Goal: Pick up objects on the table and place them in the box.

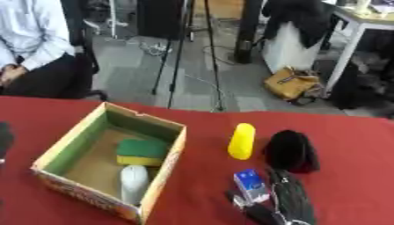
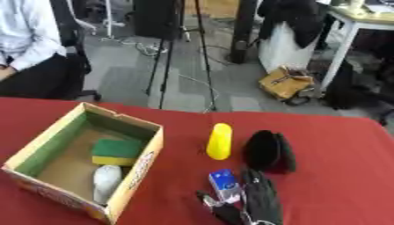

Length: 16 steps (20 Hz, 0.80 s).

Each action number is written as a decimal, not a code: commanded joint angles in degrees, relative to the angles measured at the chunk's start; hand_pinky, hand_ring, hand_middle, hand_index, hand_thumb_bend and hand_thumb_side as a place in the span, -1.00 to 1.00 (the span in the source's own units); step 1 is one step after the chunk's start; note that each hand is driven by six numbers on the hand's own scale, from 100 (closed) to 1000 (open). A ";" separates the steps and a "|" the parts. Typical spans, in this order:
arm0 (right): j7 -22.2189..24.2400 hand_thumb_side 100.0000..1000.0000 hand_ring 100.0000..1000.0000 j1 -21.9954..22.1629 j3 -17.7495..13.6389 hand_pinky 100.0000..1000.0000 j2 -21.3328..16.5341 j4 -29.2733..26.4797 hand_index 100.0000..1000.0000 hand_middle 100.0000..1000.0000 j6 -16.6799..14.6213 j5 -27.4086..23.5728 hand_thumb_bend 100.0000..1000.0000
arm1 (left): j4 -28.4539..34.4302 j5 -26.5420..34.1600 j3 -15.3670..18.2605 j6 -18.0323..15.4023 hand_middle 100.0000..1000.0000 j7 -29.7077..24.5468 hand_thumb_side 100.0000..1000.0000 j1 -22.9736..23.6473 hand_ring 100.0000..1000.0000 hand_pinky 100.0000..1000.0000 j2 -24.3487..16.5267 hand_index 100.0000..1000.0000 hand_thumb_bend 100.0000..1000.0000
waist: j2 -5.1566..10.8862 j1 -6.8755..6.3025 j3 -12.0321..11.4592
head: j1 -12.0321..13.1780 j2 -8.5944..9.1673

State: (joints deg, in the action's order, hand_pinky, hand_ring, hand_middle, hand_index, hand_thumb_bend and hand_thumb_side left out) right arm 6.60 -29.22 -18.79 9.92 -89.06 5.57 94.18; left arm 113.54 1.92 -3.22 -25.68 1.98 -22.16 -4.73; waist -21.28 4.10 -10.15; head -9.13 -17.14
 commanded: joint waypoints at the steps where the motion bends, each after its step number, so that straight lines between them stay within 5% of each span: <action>1: -0.45 1.00 1.00 -0.73 -0.14 1.00 -0.89 -0.12 1.00 0.78 0.07 0.06 0.55 | 1.05 0.16 -0.13 -0.05 0.82 -0.27 0.76 -0.86 0.83 0.95 0.00 0.65 -1.00 | 0.69 -0.41 -0.12 | -0.21 0.84; 16: -1.45 1.00 1.00 -1.14 -0.70 1.00 -1.64 1.18 0.90 0.74 0.50 0.49 0.54 | 1.05 0.21 -0.13 0.14 0.83 -0.57 0.76 -0.84 0.83 0.96 0.05 0.65 -1.00 | 0.10 -0.61 0.11 | -0.27 1.03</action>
State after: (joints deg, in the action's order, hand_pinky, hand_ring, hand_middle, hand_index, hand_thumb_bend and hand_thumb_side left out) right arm 5.48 -29.58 -19.60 8.89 -87.46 6.00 94.31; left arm 113.54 1.92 -3.22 -25.51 1.57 -22.21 -4.73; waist -22.02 3.88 -10.10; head -9.31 -16.86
